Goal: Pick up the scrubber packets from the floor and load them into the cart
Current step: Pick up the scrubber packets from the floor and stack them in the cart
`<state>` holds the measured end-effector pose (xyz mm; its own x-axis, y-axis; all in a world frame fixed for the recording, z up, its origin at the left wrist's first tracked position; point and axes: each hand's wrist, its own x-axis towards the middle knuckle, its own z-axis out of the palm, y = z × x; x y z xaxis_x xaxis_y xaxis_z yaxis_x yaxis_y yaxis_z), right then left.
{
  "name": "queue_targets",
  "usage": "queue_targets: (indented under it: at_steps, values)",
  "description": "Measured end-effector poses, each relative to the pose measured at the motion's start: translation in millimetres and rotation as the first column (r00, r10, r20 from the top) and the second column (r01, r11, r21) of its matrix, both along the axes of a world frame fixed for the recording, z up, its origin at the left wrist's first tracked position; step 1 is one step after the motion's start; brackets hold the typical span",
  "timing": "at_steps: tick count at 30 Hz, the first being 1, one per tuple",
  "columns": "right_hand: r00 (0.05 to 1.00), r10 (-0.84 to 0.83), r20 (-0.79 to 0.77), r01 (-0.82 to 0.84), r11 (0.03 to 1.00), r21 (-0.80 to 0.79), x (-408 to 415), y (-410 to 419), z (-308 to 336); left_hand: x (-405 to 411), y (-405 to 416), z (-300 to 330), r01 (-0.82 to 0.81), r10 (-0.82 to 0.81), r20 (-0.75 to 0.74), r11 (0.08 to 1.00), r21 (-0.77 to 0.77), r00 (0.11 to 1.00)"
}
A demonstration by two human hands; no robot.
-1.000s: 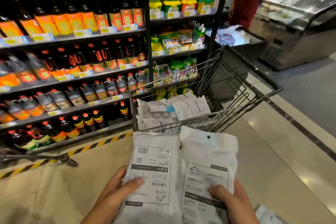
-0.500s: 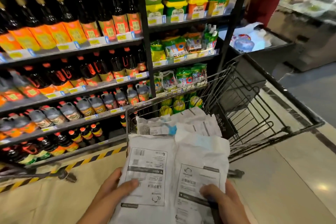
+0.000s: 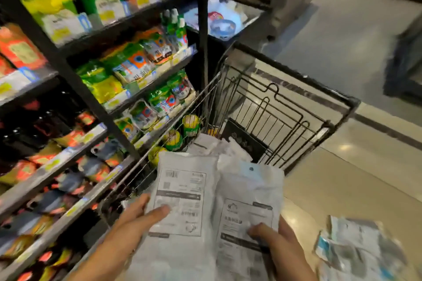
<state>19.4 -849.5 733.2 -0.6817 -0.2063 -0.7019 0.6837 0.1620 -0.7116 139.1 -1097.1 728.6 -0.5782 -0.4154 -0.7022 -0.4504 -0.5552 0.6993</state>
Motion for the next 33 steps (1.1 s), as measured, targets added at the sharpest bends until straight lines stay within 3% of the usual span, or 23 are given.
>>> queue_targets:
  at_steps: [5,10,15,25,33]
  values:
    - [0.986,-0.167,0.019,0.166,0.985,0.053,-20.1,-36.5,-32.8,-75.2,-60.7,-18.3,0.215,-0.214,0.019,0.971,-0.109,0.977]
    - [0.964,-0.265,0.022,0.263,0.963,0.051,-75.8,-64.3,-74.1,-152.2,-104.5,-67.8,0.313,-0.309,0.048,0.931,-0.188,0.95]
    - [0.972,-0.235,0.015,0.236,0.97,-0.063,-133.5,-103.4,-118.9,-210.2,-125.9,-132.2,0.371,-0.363,0.079,0.894,-0.252,0.928]
    - [0.974,-0.176,0.143,0.195,0.971,-0.136,-177.1,-182.3,-211.6,-267.3,-167.7,-260.3,0.479,-0.442,0.203,0.853,-0.205,0.874]
    - [0.966,-0.23,0.115,0.231,0.973,0.001,-184.7,-208.9,-237.8,-275.2,-164.2,-306.2,0.534,-0.447,0.311,0.787,-0.31,0.839]
